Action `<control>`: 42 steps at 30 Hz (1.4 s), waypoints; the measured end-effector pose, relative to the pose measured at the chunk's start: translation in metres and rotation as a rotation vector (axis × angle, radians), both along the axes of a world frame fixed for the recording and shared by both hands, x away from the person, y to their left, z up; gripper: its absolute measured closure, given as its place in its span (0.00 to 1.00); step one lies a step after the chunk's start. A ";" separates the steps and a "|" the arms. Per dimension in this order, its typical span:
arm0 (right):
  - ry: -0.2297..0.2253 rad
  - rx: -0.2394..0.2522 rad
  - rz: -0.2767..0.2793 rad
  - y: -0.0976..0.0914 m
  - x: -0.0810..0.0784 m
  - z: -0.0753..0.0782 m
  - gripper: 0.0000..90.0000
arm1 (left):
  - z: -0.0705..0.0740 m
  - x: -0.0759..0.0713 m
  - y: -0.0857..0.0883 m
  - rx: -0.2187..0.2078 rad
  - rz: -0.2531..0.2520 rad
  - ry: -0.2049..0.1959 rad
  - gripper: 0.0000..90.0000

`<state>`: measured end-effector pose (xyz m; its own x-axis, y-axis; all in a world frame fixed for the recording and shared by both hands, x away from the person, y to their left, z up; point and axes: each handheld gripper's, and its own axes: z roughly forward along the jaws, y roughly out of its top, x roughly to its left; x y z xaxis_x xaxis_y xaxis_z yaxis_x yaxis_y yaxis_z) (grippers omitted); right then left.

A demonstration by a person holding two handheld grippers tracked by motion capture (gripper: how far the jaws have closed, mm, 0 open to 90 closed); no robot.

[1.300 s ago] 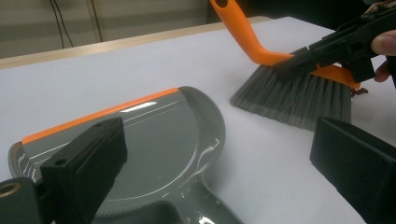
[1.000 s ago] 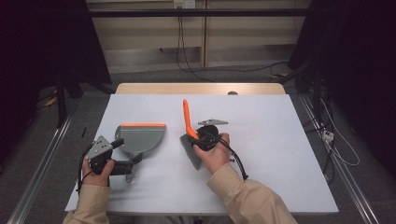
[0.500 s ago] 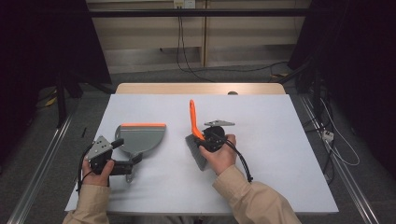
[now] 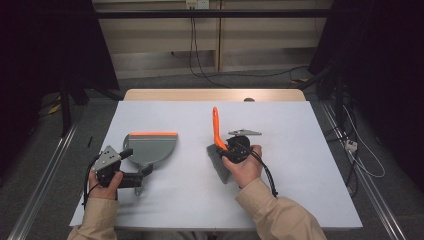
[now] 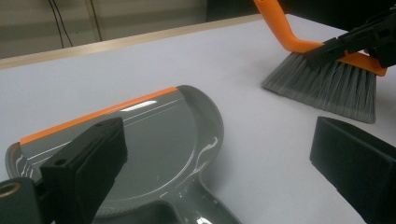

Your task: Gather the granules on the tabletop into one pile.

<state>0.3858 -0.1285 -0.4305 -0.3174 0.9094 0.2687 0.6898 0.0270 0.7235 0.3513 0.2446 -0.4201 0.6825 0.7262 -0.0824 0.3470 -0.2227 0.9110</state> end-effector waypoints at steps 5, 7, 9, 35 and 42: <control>-0.001 0.003 -0.009 -0.007 -0.002 0.000 0.78 | 0.000 0.000 0.000 0.002 0.000 -0.002 0.04; 0.000 0.005 -0.013 -0.009 -0.002 0.000 0.78 | 0.000 0.000 0.000 0.003 0.000 -0.002 0.04; 0.001 0.007 -0.016 -0.011 -0.003 -0.001 0.78 | 0.000 0.000 0.000 0.003 0.001 -0.002 0.04; -0.040 0.118 0.061 0.029 0.007 0.013 0.79 | -0.001 0.001 0.000 -0.003 -0.003 0.000 0.04; -0.003 0.073 0.068 0.044 0.012 -0.001 0.79 | -0.001 0.001 0.001 -0.003 -0.003 0.000 0.04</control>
